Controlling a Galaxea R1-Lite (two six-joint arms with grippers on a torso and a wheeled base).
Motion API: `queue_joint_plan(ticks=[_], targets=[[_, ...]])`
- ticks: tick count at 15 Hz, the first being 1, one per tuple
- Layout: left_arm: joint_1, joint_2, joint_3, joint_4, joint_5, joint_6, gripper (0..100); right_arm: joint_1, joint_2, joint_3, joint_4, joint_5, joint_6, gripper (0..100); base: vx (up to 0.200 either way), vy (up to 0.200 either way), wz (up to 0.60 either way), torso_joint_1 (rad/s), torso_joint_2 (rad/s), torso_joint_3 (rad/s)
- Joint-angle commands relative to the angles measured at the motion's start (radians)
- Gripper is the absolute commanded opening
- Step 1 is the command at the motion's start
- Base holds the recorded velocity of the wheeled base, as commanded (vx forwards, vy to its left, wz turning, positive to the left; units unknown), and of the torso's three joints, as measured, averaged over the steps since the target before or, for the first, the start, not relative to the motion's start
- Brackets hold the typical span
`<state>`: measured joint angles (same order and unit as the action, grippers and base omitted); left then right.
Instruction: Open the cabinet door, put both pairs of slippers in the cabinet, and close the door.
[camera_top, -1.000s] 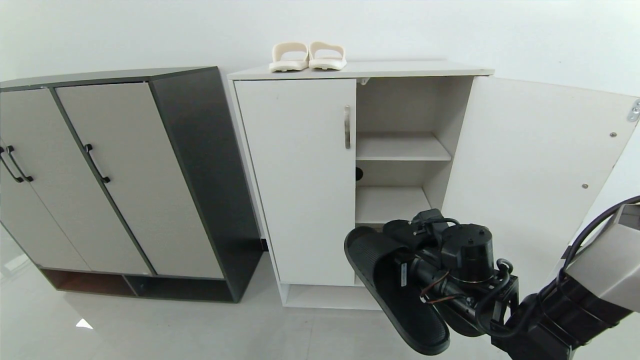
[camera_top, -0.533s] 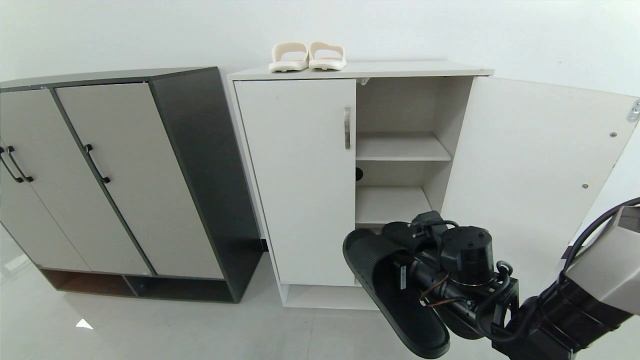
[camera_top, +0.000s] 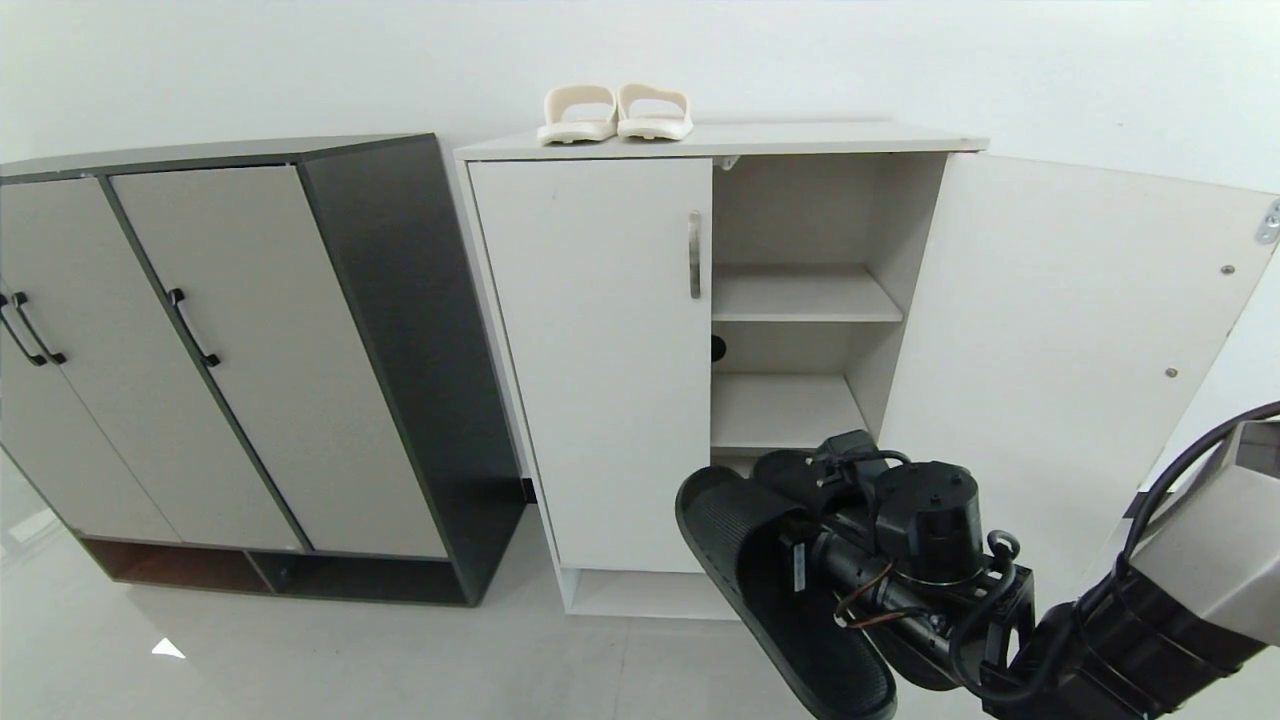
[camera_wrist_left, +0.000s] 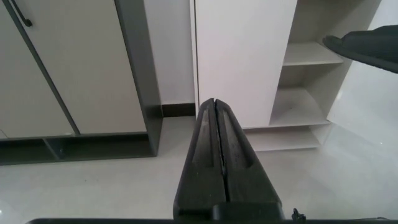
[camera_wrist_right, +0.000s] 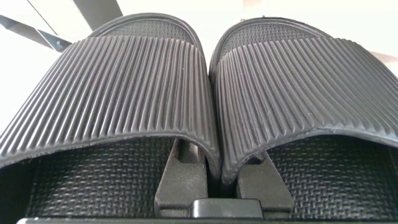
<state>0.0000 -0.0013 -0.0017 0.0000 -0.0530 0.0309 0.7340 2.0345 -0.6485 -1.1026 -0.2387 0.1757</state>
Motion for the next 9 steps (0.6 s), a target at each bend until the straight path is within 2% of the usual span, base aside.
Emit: queue_joint_plan(ticks=[1, 3, 4, 6, 7, 8, 9], targets=[[0.000, 0.003, 0.000, 0.000, 0.001, 0.000, 0, 0.015, 0.001, 0.000, 0.000, 0.001, 0.002, 0, 0.000, -0.200, 0.00, 0.002, 0.01, -0.002], [0.000, 0.003, 0.000, 0.000, 0.001, -0.002, 0, 0.036, 0.006, -0.006, 0.010, -0.004, 0.007, 0, 0.000, -0.200, 0.00, 0.007, 0.00, -0.002], [0.000, 0.003, 0.000, 0.000, 0.002, -0.003, 0, 0.067, 0.010, -0.043, 0.061, -0.019, 0.024, 0, 0.000, 0.000, 0.00, 0.000, 0.00, 0.000], [0.000, 0.003, 0.000, 0.000, 0.002, -0.006, 0, 0.139, 0.018, -0.160, 0.268, -0.093, 0.148, 0, 0.000, 0.000, 0.00, 0.000, 0.00, 0.000], [0.000, 0.003, 0.000, 0.000, 0.002, -0.006, 0, 0.166, 0.039, -0.244, 0.398, -0.166, 0.220, 0, 0.000, 0.000, 0.00, 0.000, 0.00, 0.000], [0.000, 0.003, 0.000, 0.000, 0.002, -0.006, 0, 0.177, 0.075, -0.315, 0.467, -0.231, 0.275, 0, 0.000, 0.000, 0.00, 0.000, 0.00, 0.000], [0.000, 0.003, 0.000, 0.000, 0.002, -0.006, 0, 0.177, 0.092, -0.335, 0.478, -0.251, 0.289, 0, 0.000, 0.000, 0.00, 0.000, 0.00, 0.000]])
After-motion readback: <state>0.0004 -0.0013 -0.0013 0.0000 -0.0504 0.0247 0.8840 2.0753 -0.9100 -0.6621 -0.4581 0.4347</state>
